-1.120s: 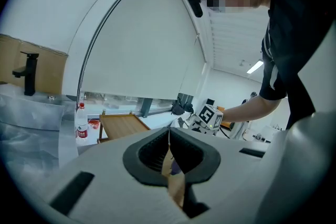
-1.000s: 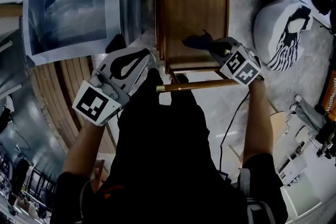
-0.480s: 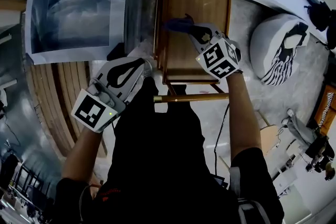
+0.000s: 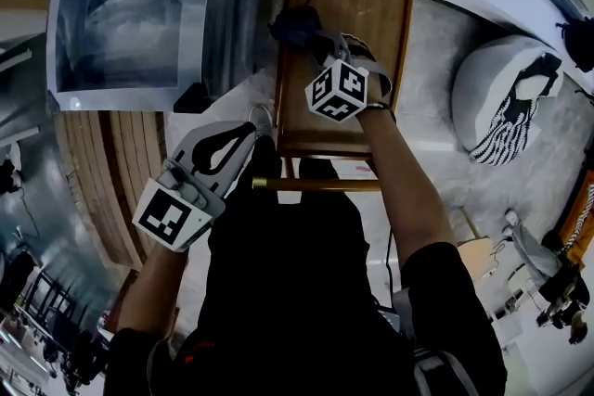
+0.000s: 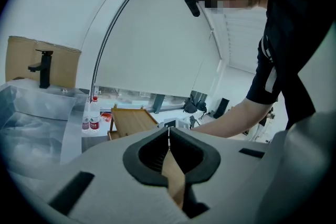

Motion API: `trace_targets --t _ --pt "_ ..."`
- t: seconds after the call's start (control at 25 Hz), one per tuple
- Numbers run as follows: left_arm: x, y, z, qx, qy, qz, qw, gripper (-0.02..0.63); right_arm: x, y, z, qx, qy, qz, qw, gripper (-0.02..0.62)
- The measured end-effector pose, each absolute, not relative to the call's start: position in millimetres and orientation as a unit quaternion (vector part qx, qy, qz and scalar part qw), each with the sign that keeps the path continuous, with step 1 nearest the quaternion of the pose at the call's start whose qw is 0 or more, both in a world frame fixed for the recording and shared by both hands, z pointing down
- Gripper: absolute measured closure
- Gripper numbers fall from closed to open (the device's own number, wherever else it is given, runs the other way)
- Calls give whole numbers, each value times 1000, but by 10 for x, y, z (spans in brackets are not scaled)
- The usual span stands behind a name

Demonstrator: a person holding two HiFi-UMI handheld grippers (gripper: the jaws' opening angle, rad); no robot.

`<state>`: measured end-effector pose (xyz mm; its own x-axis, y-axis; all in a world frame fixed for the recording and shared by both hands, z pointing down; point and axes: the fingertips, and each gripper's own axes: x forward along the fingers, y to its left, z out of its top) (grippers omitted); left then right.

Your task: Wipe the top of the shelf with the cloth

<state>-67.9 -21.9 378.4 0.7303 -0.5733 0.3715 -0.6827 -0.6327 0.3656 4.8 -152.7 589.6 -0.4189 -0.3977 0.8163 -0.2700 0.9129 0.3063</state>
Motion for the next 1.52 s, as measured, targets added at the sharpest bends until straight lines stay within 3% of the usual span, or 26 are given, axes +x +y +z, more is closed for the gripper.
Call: trace_targets --t 0.96,1.52 --pt "178 -510 3815 906 -320 128 245 580 1660 -1575 6189 242 -804 -5 544 529" --pt "586 -554 3805 913 -301 129 243 580 2252 -1562 6139 272 -792 5 547 529"
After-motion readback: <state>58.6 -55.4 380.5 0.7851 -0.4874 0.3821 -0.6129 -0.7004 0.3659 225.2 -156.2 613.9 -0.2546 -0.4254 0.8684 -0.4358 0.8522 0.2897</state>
